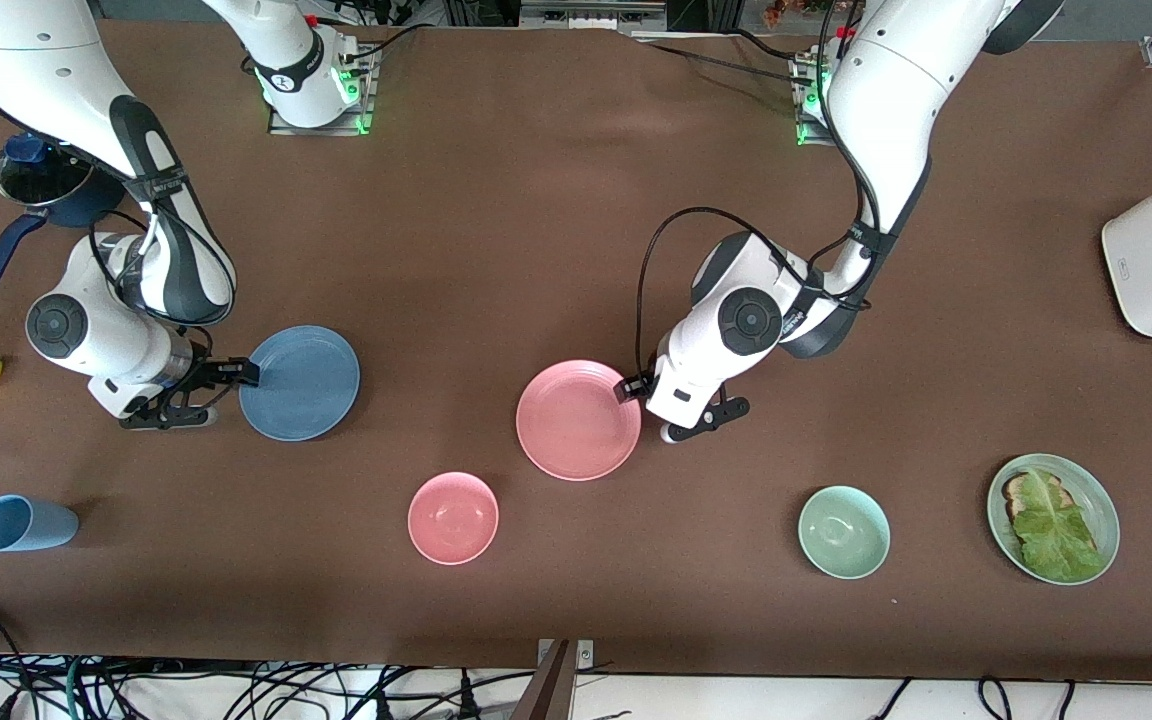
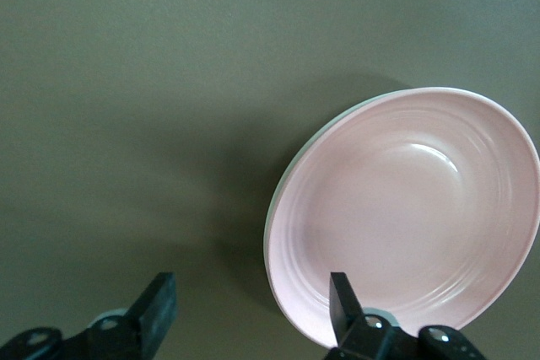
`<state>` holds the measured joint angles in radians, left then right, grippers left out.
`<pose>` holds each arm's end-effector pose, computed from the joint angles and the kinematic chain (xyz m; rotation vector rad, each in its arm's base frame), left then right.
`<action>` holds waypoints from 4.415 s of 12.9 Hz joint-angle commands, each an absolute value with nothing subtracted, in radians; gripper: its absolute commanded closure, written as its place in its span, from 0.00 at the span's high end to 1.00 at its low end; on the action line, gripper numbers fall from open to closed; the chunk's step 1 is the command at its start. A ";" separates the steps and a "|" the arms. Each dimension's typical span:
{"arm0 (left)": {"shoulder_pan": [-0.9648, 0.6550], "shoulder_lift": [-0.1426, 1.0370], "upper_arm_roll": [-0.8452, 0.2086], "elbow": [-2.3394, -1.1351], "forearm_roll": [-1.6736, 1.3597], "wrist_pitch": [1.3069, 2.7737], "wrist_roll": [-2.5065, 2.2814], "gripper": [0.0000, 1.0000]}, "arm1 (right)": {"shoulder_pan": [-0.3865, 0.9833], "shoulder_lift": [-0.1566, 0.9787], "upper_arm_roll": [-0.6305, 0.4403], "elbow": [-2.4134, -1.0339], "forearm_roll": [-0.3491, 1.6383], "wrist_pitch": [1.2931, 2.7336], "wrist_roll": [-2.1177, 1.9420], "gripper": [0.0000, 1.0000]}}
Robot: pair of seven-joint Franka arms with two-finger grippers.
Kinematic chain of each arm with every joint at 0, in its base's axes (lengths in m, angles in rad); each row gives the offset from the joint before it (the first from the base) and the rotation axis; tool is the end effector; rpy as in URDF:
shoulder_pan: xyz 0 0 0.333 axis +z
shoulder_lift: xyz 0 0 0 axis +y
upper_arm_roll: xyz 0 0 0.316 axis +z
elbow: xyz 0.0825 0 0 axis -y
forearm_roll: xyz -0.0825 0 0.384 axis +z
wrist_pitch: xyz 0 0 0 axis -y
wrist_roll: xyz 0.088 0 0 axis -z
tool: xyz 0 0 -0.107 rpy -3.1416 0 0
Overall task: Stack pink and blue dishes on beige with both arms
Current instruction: 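Lower the pink plate onto the beige plate and open the left gripper, then withdraw the left gripper while the right gripper lifts the blue plate, then carry the blue plate with the right gripper over the pink plate, then lower the blue plate onto the pink plate and open the right gripper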
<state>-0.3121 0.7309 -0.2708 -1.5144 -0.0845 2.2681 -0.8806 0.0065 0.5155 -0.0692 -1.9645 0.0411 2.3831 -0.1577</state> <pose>0.6141 -0.3686 0.2479 2.8595 0.6117 -0.1909 0.6049 -0.0367 0.2006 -3.1332 -0.1115 0.1499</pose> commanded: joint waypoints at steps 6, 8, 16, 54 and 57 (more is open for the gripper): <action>-0.189 0.641 -0.267 -1.516 -0.060 2.068 -0.772 1.00 | 0.002 0.511 -0.057 -1.983 0.061 2.393 -0.164 0.28; -0.134 0.614 -0.268 -1.535 -0.060 2.031 -0.695 1.00 | 0.002 0.511 -0.057 -1.985 0.061 2.393 -0.164 0.19; 0.123 0.454 -0.272 -1.694 -0.061 1.913 -0.283 1.00 | 0.003 0.485 -0.028 -1.846 0.061 2.211 -0.158 0.00; 0.037 -0.034 -0.035 -1.684 0.008 1.601 0.120 1.00 | 0.518 0.770 0.084 -1.480 0.157 2.390 0.699 0.00; 0.044 -0.032 -0.035 -1.681 -0.009 1.601 0.118 1.00 | 0.518 0.775 0.077 -1.479 0.153 2.390 0.698 0.00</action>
